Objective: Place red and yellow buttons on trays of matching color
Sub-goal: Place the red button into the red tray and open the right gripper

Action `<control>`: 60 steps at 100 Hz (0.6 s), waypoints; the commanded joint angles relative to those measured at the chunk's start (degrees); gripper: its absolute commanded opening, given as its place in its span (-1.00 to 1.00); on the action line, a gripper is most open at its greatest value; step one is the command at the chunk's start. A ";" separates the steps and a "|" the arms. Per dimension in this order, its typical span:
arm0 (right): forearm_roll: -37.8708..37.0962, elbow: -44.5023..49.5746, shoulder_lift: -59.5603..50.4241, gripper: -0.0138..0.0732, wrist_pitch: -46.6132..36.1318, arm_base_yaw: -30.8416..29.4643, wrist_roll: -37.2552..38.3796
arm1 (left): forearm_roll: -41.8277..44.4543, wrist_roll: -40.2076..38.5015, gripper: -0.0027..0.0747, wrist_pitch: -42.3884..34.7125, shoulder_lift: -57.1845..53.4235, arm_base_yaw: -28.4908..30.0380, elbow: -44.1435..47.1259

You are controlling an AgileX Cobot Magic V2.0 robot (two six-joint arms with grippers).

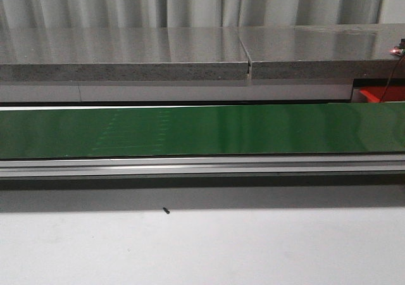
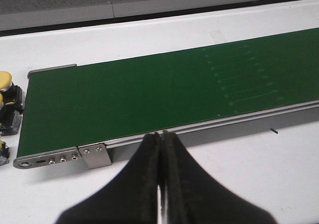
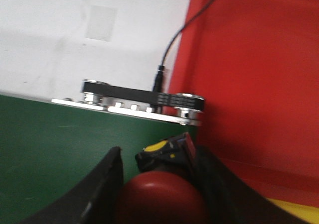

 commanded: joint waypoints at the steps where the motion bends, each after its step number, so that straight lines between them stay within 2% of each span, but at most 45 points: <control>1: 0.98 -1.92 -0.51 -0.36 -2.81 -2.14 -0.11 | -1.01 -0.25 -0.98 -4.11 0.23 -0.40 -1.49; 28: 1.02 -1.92 3.52 -0.36 -7.75 -5.96 0.21 | -1.01 -0.25 -0.98 -4.11 0.23 -0.40 -1.49; 60: 3.06 -2.00 8.23 -0.36 -14.49 -6.72 0.21 | -1.01 -0.25 -0.98 -4.11 0.23 -0.40 -1.49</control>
